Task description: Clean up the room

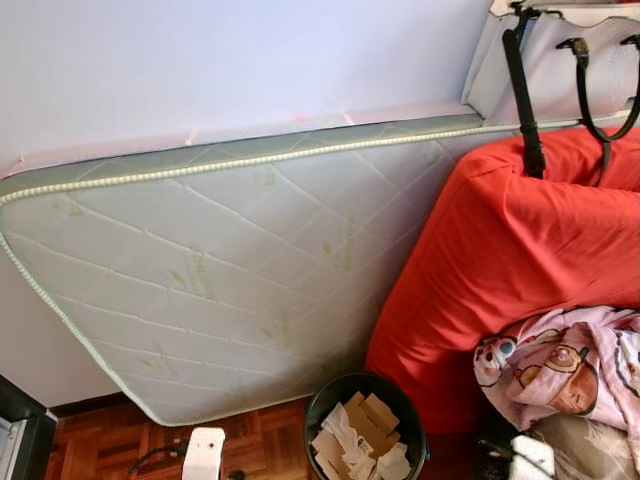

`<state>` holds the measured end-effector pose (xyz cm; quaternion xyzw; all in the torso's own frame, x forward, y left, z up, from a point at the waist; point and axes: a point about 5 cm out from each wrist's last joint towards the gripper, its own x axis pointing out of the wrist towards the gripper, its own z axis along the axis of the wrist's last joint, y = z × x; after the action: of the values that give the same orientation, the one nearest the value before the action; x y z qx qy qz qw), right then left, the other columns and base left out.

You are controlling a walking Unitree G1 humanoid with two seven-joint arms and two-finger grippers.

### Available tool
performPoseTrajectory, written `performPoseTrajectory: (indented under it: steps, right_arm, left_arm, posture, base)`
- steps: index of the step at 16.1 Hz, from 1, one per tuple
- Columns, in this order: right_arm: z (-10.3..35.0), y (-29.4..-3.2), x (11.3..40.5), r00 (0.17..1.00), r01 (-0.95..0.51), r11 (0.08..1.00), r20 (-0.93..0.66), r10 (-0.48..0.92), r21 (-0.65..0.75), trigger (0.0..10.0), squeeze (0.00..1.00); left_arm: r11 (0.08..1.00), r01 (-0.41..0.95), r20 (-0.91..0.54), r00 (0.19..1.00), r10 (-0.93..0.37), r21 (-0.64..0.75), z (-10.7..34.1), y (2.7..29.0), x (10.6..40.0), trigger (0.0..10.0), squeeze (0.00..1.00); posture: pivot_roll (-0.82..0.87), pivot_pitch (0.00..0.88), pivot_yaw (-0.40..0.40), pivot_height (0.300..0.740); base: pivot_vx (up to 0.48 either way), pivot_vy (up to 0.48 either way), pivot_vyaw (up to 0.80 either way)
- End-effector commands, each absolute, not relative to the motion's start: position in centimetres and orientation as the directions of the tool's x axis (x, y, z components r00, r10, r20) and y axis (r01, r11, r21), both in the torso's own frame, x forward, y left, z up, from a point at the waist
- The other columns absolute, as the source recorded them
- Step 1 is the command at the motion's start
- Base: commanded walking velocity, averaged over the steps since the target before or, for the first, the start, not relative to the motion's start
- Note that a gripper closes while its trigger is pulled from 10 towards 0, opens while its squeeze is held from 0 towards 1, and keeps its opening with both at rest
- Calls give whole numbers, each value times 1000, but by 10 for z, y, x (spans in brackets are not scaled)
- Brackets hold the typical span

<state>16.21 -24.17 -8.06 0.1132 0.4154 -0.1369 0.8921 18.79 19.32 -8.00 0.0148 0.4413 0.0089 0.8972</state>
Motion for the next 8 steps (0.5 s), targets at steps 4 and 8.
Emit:
performPoseTrajectory:
  steps: [4, 8]
  right_arm:
    - [-79, -243, 166, 614, 353, 930, -775, -149, 102, 10000, 0]
    - [-81, -243, 161, 610, 306, 946, -784, -110, 105, 10000, 0]
  left_arm:
    - [998, -41, -809, 584, 63, 48, -81, 194, 187, 10000, 0]
    - [996, -55, -810, 581, 84, 64, -81, 198, 188, 10000, 0]
  posture:
    - [-27, 0, -28, 722]
    - [-11, 0, -31, 722]
  base:
    - [0, 0, -678]
    - [0, 0, -644]
